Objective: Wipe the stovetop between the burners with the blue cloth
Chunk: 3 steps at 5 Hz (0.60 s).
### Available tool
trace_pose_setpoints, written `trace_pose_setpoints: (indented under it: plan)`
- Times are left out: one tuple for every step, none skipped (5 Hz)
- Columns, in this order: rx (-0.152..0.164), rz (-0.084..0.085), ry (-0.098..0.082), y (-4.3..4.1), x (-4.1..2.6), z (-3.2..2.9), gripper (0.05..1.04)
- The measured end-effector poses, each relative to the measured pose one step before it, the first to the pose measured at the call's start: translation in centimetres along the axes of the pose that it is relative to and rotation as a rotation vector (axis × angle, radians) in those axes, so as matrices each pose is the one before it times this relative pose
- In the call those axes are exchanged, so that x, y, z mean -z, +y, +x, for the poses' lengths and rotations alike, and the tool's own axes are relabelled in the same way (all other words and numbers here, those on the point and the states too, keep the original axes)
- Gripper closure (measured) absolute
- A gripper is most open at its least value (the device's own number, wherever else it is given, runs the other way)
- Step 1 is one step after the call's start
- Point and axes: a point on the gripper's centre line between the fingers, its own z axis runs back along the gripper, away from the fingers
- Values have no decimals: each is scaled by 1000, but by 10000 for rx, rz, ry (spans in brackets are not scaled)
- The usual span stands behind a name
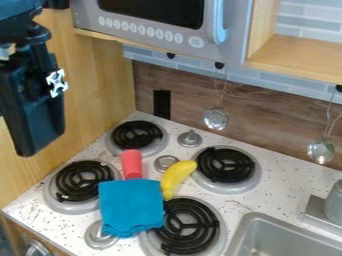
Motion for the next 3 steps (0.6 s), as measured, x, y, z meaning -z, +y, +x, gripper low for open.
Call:
trace_pose_setpoints:
  plan:
    - [13, 11, 60, 37, 280, -79, 83]
    - [-335, 432, -148, 2524, 3425, 2485, 83]
    - [-1240, 758, -869, 2390, 2432, 2675, 83]
